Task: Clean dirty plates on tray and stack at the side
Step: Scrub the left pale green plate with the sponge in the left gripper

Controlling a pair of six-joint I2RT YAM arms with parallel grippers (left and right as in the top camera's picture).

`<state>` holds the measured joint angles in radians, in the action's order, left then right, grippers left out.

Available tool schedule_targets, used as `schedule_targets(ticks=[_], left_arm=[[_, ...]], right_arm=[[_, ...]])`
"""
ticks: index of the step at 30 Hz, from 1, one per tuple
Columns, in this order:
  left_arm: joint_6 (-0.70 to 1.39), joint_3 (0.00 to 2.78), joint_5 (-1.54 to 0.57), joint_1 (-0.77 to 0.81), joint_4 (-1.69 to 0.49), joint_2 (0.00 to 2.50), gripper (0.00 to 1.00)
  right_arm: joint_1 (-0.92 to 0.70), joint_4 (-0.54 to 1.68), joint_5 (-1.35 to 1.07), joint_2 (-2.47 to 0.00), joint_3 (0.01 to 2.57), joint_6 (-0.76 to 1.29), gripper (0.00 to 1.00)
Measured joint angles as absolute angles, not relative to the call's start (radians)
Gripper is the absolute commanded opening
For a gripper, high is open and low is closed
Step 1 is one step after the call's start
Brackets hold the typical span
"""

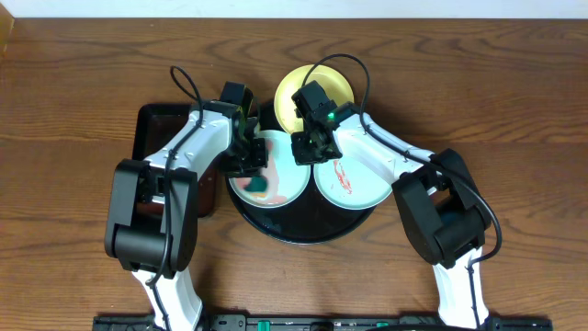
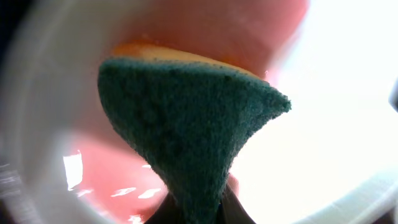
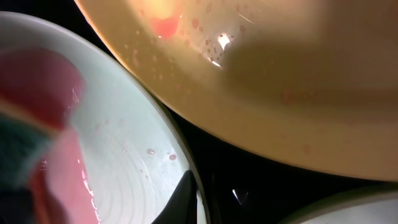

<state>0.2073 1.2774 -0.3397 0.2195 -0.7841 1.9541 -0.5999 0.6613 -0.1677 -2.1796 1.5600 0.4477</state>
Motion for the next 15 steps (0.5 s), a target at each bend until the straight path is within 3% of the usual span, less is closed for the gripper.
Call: schedule_targets(ticks=[7, 15], left_arm=[[0.157, 1.272, -0.450, 0.232, -0.653, 1.954, 0.08], [0.228, 1.272, -0.263, 0.239, -0.583, 1.954, 0.07]], right_arm=[[-0.600, 0.661, -0.168, -2.180, 1.560, 0.448, 0.06], [-0.600, 0.661, -0.168, -2.180, 1.560, 0.448, 0.06]])
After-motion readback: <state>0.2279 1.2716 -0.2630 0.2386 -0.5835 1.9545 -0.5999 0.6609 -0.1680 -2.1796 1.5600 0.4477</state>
